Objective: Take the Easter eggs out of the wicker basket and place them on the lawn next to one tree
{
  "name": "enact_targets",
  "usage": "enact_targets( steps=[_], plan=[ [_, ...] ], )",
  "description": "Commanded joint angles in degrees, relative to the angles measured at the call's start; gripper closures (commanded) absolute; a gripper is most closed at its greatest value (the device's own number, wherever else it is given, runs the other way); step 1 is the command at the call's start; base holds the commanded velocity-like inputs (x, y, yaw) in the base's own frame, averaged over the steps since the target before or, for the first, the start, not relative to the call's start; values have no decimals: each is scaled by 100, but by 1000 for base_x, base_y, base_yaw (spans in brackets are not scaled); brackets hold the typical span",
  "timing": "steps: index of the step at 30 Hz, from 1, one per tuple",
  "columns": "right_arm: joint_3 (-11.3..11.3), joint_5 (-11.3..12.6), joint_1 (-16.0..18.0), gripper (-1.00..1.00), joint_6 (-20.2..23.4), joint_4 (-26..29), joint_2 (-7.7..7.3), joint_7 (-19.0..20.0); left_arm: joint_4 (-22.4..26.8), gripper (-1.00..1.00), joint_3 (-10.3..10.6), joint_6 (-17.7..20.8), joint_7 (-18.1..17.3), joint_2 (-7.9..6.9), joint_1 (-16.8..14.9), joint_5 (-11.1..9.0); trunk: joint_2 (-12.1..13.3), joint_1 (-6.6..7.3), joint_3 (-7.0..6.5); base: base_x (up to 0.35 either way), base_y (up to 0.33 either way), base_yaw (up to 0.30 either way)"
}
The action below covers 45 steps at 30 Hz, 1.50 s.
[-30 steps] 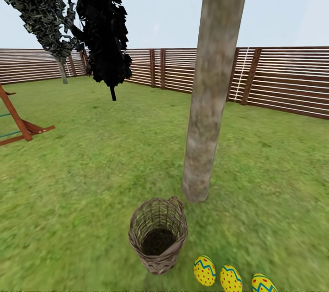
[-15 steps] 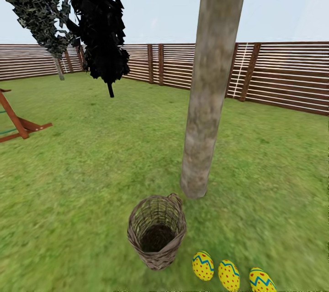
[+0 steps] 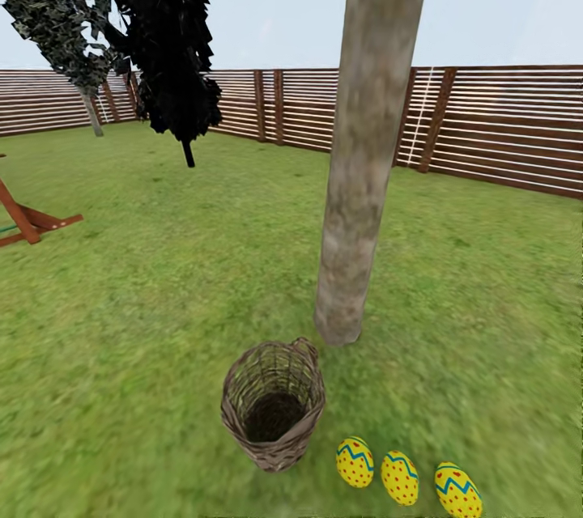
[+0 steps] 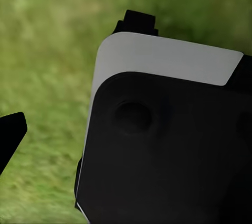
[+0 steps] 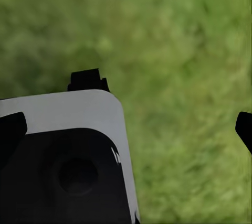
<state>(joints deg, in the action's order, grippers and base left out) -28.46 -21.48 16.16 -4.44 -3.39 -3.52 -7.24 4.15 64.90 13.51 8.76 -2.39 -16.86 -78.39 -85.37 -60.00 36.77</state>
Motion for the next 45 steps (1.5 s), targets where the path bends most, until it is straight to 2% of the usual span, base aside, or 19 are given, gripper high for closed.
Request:
enact_targets(
  steps=[1, 40, 45],
  plan=[
    [-57, -58, 10, -100, -45, -28, -6, -32, 25, -100, 41, 21, 47, -7, -1, -49, -3, 0, 14, 0, 0, -71],
    [-68, -92, 10, -100, -43, -52, 34, -44, 25, -100, 41, 21, 47, -7, -1, -53, -3, 0, 366, 0, 0, -6],
    [-55, -113, 10, -100, -28, -10, -15, -74, 25, -100, 41, 21, 47, -7, -1, -52, -3, 0, 371, 0, 0, 0]
  ],
)
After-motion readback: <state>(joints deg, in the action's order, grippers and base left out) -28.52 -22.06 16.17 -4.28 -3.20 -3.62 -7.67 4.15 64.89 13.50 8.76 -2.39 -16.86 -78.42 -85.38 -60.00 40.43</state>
